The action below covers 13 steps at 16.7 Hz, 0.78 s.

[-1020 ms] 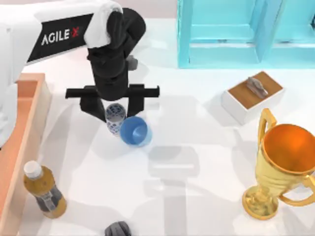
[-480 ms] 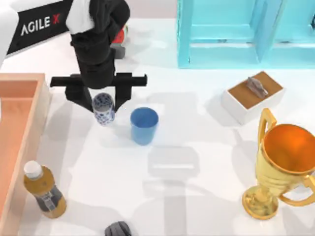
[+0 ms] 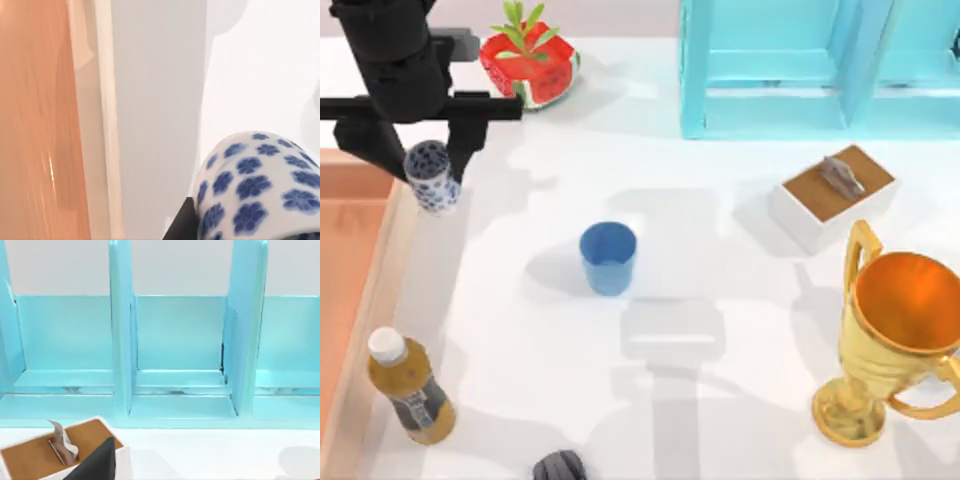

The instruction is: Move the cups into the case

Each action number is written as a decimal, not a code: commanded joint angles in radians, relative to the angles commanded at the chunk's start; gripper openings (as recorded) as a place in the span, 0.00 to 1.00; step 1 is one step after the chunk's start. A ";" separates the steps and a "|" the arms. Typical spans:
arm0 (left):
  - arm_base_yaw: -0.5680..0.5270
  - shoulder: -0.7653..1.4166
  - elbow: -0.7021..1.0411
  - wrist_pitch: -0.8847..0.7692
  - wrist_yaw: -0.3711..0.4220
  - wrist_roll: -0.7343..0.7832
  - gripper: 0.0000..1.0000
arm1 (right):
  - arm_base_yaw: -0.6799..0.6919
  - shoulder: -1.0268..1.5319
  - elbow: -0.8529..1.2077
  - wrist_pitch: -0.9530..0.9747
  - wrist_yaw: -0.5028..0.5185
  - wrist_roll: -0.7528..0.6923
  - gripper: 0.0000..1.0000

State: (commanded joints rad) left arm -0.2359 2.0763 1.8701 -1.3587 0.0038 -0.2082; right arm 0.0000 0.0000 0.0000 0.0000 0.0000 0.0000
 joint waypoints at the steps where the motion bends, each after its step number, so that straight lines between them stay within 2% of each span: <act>1: 0.000 0.000 0.000 0.000 0.000 0.000 0.00 | 0.000 0.000 0.000 0.000 0.000 0.000 1.00; 4: 0.010 -0.011 -0.018 0.002 -0.002 0.016 0.00 | 0.000 0.000 0.000 0.000 0.000 0.000 1.00; 6: 0.066 -0.067 -0.072 0.000 -0.001 0.071 0.00 | 0.000 0.000 0.000 0.000 0.000 0.000 1.00; 8: 0.162 -0.164 -0.156 -0.008 -0.001 0.163 0.00 | 0.000 0.000 0.000 0.000 0.000 0.000 1.00; 13: 0.490 -0.489 -0.445 -0.034 -0.001 0.481 0.00 | 0.000 0.000 0.000 0.000 0.000 0.000 1.00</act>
State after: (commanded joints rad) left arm 0.2541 1.5875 1.4250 -1.3930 0.0031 0.2724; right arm 0.0000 0.0000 0.0000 0.0000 0.0000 0.0000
